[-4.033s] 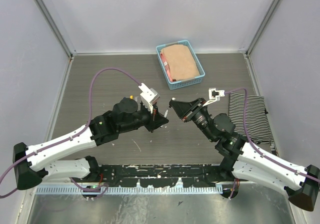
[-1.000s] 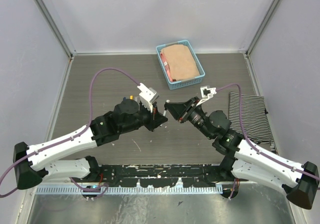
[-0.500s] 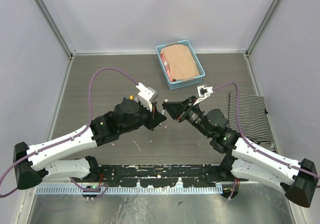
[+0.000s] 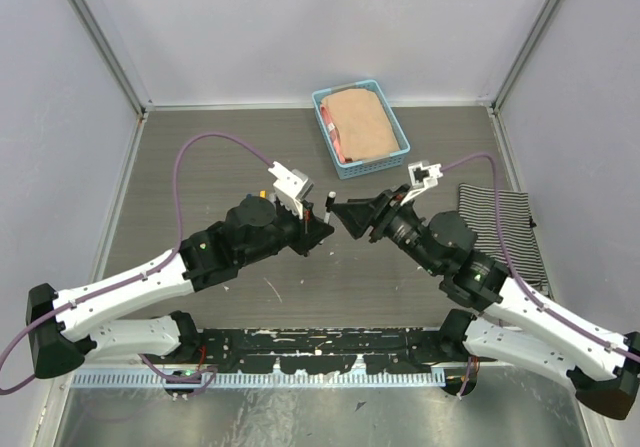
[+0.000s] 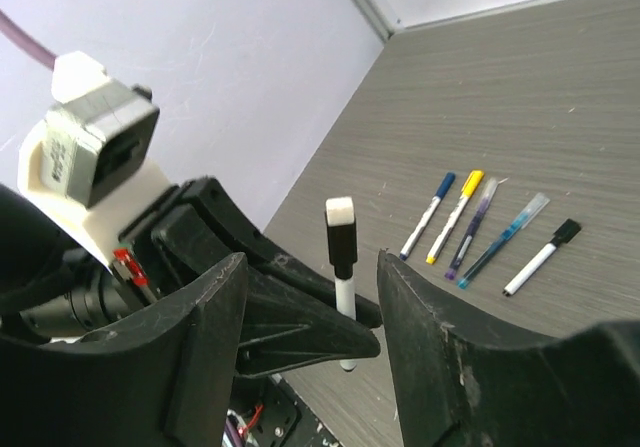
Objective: Insert the pens into the pen caps
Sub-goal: Press the pen cap onto the pen.
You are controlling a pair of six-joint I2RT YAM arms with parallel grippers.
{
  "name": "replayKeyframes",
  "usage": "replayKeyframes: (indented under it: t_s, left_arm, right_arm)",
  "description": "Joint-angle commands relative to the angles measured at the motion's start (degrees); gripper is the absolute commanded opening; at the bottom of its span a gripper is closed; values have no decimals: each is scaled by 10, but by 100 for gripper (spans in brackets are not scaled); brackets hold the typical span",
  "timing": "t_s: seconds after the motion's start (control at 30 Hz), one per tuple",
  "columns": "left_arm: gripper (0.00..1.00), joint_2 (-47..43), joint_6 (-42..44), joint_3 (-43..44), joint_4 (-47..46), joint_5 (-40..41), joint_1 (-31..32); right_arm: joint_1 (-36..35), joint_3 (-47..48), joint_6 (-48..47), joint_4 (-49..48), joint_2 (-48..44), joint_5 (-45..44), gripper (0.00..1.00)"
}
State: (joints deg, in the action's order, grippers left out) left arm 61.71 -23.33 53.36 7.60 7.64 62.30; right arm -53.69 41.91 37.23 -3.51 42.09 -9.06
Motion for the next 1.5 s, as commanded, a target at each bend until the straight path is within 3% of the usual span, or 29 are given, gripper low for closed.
replayKeyframes:
  t_s: [0.0, 0.4, 0.97, 1.07, 1.2, 1.4, 1.47]
  left_arm:
    - [0, -9, 12, 10, -7, 8, 1]
    - [0, -6, 22, 16, -10, -30, 2]
    - [0, -21, 21, 10, -10, -30, 2]
    - [0, -23, 21, 9, -10, -30, 2]
    - [0, -23, 22, 7, -9, -29, 1]
    - [0, -24, 17, 9, -10, -31, 1]
    - [0, -24, 16, 9, -10, -31, 1]
  right_arm:
    - [-2, 69, -12, 79, -8, -81, 60]
    - [-3, 188, -27, 143, 85, -63, 60]
    - [-3, 189, -15, 148, 125, -2, 56]
    - [-3, 185, -13, 146, 124, 2, 51]
    - [-3, 179, -13, 141, 118, 0, 34]
    - [-3, 173, -13, 144, 119, 0, 31]
    - [-3, 170, -13, 144, 120, 3, 25]
